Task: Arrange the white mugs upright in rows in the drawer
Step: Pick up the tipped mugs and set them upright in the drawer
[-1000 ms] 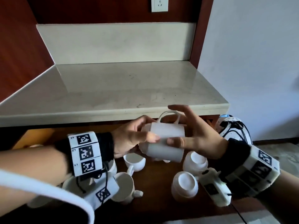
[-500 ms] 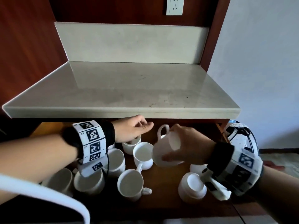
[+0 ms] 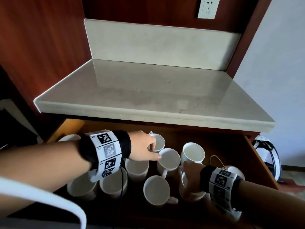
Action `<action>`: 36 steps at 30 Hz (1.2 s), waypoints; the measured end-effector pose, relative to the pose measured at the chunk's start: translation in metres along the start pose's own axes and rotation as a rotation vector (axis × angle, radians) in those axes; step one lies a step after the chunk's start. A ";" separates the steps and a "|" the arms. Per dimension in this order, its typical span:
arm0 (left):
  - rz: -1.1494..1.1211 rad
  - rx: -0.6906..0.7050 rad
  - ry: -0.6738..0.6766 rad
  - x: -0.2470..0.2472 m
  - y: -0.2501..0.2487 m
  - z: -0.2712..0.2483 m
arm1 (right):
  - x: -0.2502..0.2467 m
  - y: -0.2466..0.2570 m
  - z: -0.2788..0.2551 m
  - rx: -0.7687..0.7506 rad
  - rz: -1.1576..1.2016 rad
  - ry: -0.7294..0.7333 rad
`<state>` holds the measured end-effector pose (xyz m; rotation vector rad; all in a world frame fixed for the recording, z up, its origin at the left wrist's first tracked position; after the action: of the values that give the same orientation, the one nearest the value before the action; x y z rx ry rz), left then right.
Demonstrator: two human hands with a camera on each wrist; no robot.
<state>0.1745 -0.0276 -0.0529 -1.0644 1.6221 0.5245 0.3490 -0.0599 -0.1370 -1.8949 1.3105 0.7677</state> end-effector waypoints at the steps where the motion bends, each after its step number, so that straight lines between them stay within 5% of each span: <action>1: -0.003 0.008 0.012 0.003 0.001 -0.001 | 0.001 0.002 0.003 0.007 -0.001 0.013; 9: -0.017 0.130 0.119 0.015 -0.038 0.015 | -0.003 -0.011 -0.002 0.012 0.117 -0.005; 20: 0.364 0.527 0.127 0.057 -0.177 0.080 | -0.075 -0.140 -0.108 0.077 0.391 -0.513; 28: 0.628 0.732 0.334 0.110 -0.234 0.113 | -0.038 -0.158 -0.122 0.020 0.495 -0.484; 32: 0.606 0.727 0.368 0.106 -0.239 0.116 | -0.031 -0.170 -0.119 0.003 0.529 -0.503; 36: 0.319 0.714 0.190 0.065 -0.234 0.100 | -0.026 -0.192 -0.127 -0.016 0.653 -0.551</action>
<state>0.4237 -0.0913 -0.1046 -0.3303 1.9448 0.0184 0.5328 -0.1019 -0.0021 -1.1091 1.5420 1.4991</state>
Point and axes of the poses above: each hand's wrist, its own z-axis towards the middle knuckle, its own x-axis out of the palm, y = z × x, the point moved 6 cm from there along z, towards the middle knuckle, and after that the axes turned 5 degrees about x, right-handed, at the moved point
